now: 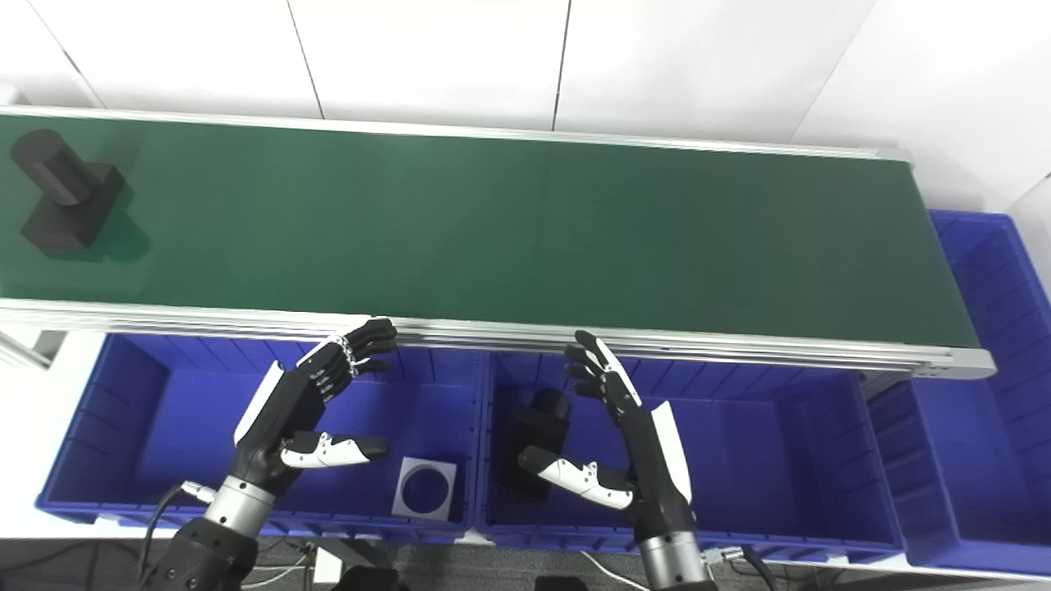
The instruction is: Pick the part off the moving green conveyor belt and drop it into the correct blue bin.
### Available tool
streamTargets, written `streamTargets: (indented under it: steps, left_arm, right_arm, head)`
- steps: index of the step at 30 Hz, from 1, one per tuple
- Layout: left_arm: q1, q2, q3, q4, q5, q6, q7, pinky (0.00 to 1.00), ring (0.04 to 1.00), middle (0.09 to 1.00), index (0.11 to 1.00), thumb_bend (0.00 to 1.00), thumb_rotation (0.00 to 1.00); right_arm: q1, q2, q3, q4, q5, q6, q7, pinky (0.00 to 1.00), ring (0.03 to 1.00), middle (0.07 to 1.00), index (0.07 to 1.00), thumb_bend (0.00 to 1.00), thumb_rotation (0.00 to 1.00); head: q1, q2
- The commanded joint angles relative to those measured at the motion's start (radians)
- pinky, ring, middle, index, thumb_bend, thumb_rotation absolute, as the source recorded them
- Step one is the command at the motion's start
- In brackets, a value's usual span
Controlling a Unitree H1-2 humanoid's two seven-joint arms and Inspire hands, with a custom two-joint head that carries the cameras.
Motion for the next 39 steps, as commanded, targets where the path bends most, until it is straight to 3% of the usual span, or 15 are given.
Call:
streamTargets:
  steps: [1, 16, 22, 26, 31, 39]
  left_arm:
    - [-0.016, 0.006, -0.003, -0.011, -0.011, -0.042, 0.006, 0.75, 0.822, 0.843, 0.825, 0.91, 0.35]
    - [-0.024, 0.004, -0.008, 0.001, -0.002, -0.042, 0.012, 0.75, 0.817, 0.835, 0.825, 0.90, 0.35]
    - [-0.035, 0.003, -0.046, 0.025, 0.034, -0.042, 0.042, 0.77, 0.828, 0.844, 0.834, 0.90, 0.36]
    - [-0.034, -0.007, -0.085, 0.044, 0.071, -0.042, 0.104, 0.75, 0.811, 0.832, 0.816, 0.92, 0.36]
    - [-0.045, -0.004, -0.150, 0.073, 0.105, -0.042, 0.188, 0.71, 0.797, 0.822, 0.806, 0.91, 0.35]
    - [-0.089, 0.035, -0.273, 0.129, 0.156, -0.042, 0.349, 0.70, 0.791, 0.820, 0.808, 0.90, 0.36]
  right_arm:
    - [-0.007, 0.009, 0.000, -0.019, 0.008, -0.045, -0.007, 0.76, 0.816, 0.858, 0.918, 0.82, 0.50]
    - [-0.015, 0.004, -0.004, -0.007, 0.011, -0.040, -0.006, 0.77, 0.817, 0.861, 0.921, 0.83, 0.51]
    - [-0.012, -0.007, -0.027, 0.023, 0.048, -0.105, -0.018, 0.77, 0.819, 0.863, 0.920, 0.83, 0.49]
    - [-0.002, -0.017, -0.051, 0.028, 0.054, -0.160, -0.031, 0.76, 0.805, 0.853, 0.915, 0.80, 0.50]
    - [0.000, -0.044, -0.064, -0.007, 0.065, -0.177, -0.025, 0.77, 0.803, 0.848, 0.905, 0.81, 0.53]
    - [-0.091, -0.068, -0.078, -0.083, 0.035, -0.124, -0.003, 0.73, 0.789, 0.838, 0.893, 0.80, 0.53]
  head:
    - [-0.001, 0.002]
    - [0.006, -0.008]
    - [0.129, -0.048]
    - [0.211, -0.087]
    - [0.263, -0.125]
    - [0.295, -0.181]
